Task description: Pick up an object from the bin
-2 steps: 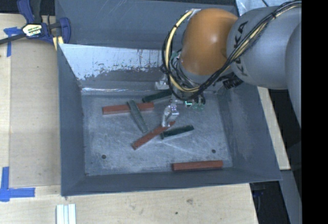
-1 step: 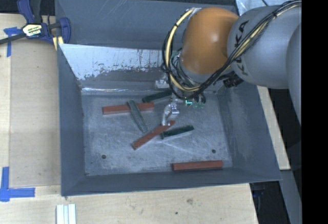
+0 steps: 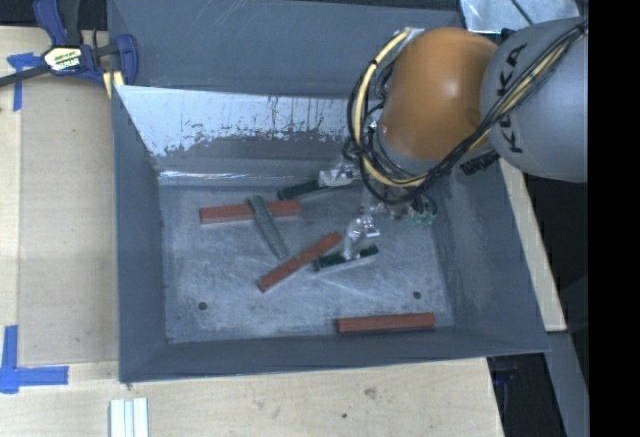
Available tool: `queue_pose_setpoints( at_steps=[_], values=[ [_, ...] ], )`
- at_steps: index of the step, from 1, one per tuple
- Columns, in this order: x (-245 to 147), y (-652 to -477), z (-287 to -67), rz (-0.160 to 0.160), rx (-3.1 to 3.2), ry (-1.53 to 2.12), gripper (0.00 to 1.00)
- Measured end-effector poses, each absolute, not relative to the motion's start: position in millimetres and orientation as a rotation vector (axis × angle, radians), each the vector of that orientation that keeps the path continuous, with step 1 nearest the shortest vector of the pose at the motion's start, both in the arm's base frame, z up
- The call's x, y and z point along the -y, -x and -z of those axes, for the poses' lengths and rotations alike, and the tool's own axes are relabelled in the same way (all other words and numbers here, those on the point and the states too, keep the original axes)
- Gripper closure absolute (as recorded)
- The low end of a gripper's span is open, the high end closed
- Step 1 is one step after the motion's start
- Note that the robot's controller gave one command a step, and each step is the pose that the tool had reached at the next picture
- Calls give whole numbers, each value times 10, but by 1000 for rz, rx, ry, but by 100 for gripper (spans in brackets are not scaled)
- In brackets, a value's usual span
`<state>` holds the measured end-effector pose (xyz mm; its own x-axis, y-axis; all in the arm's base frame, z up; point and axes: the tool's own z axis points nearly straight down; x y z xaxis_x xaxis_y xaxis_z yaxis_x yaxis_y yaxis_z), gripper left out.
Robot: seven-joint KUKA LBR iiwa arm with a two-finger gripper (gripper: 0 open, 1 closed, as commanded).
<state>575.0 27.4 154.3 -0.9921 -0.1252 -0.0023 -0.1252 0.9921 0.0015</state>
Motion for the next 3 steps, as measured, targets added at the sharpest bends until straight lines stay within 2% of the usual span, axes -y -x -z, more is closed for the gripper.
queue_pose_setpoints(
  at_steps=[1, 2, 3],
  values=[
    [-126, -5662, -1577, -2, -3129, 266, 0],
    [-120, -5561, -1260, 0, -3115, 443, 0],
    [-228, -5679, -771, 3, -2974, 981, 100]
  ],
)
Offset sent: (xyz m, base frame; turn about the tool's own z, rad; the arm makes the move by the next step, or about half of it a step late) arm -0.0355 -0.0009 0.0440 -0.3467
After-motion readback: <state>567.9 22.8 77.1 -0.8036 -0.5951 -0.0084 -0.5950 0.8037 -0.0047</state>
